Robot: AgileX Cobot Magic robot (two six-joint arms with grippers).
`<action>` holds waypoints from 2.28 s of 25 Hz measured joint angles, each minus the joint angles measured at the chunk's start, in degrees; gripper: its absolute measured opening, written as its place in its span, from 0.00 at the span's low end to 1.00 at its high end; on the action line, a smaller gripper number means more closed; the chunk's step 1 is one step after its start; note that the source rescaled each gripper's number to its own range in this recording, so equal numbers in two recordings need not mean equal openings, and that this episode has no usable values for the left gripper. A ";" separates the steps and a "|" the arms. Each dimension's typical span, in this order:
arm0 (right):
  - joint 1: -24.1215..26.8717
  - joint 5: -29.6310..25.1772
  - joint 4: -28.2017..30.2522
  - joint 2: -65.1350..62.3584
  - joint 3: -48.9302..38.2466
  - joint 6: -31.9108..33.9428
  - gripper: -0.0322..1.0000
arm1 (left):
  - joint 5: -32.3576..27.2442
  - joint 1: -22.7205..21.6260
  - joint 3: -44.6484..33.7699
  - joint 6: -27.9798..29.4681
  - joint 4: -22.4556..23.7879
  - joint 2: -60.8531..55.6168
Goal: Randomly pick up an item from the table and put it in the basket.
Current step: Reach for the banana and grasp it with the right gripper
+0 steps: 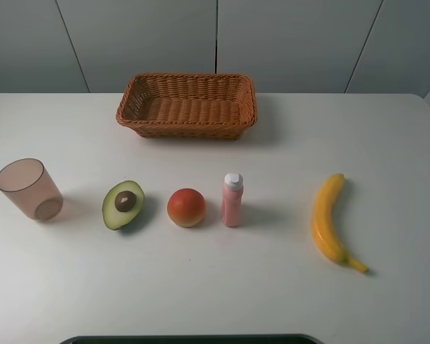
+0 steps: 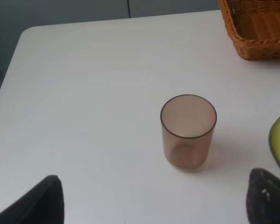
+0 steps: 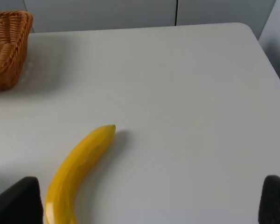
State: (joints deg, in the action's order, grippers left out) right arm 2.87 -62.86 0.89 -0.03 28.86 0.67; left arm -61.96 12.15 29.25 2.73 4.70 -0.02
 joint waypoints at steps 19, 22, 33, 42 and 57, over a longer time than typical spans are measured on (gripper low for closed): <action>0.00 0.00 0.00 0.00 0.00 0.00 1.00 | 0.00 0.00 0.00 0.00 0.00 0.00; 0.00 0.00 0.00 0.00 0.00 0.00 1.00 | 0.00 0.00 0.00 0.00 0.00 0.00; 0.00 0.00 0.72 -0.10 0.55 0.00 1.00 | 0.00 0.00 0.00 0.00 0.00 0.00; 0.00 -0.43 6.22 20.36 18.32 -1.99 1.00 | 0.00 0.00 0.00 0.00 0.00 0.00; 0.00 5.29 -2.63 62.67 31.36 -2.64 1.00 | 0.00 0.00 0.00 0.00 0.00 0.00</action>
State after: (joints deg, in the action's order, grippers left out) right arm 2.87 -57.57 -1.74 62.65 60.22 -1.97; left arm -61.96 12.15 29.25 2.73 4.70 -0.02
